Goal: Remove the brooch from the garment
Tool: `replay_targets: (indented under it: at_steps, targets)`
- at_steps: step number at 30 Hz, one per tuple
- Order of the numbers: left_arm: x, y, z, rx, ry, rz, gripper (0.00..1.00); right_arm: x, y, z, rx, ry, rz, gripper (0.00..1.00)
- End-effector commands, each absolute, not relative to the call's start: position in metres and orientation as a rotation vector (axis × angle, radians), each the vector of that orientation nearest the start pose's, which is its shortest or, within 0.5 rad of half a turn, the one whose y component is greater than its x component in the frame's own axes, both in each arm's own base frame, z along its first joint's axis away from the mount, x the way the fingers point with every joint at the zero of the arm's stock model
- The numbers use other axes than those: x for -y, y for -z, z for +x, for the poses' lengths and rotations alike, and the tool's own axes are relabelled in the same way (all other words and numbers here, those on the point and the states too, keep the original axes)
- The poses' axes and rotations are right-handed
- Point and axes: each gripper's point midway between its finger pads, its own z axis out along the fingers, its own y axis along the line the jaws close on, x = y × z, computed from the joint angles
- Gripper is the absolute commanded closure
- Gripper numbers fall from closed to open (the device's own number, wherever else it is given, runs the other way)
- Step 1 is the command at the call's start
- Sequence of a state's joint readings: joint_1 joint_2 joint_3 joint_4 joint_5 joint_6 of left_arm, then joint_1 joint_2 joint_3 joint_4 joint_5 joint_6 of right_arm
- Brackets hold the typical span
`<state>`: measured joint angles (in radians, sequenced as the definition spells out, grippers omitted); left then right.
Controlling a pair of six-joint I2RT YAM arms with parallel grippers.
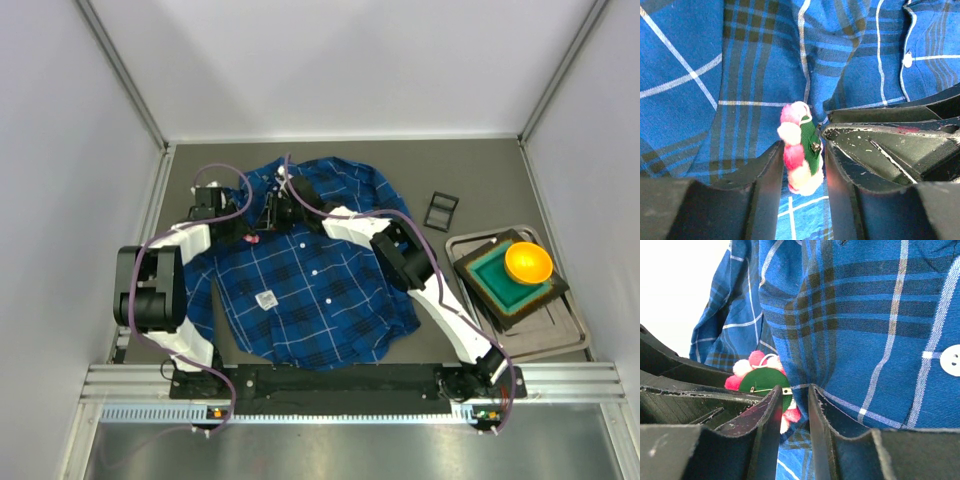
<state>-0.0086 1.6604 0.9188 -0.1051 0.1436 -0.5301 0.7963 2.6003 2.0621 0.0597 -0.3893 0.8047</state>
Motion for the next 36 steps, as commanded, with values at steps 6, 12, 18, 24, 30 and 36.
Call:
replay_targets:
  at_steps: [6, 12, 18, 24, 30, 36]
  targets:
    - [0.052, -0.06, 0.396, -2.31, 0.567, -0.745, 0.52, -0.558, -0.058, 0.398, -2.241, -1.376, -0.283, 0.72]
    - [0.042, -0.066, 0.395, -2.25, 0.585, -0.8, 0.39, -0.558, -0.057, 0.397, -2.237, -1.382, -0.284, 0.72]
    - [0.034, -0.079, 0.403, -2.17, 0.627, -0.848, 0.21, -0.559, -0.056, 0.398, -2.237, -1.383, -0.28, 0.73]
    - [0.026, -0.067, 0.405, -2.212, 0.616, -0.964, 0.31, -0.559, -0.057, 0.398, -2.234, -1.383, -0.285, 0.73]
    - [0.03, -0.061, 0.409, -2.224, 0.657, -0.99, 0.44, -0.559, -0.057, 0.398, -2.233, -1.382, -0.288, 0.73]
    - [0.031, -0.061, 0.411, -2.221, 0.662, -0.986, 0.53, -0.559, -0.058, 0.398, -2.23, -1.382, -0.29, 0.73]
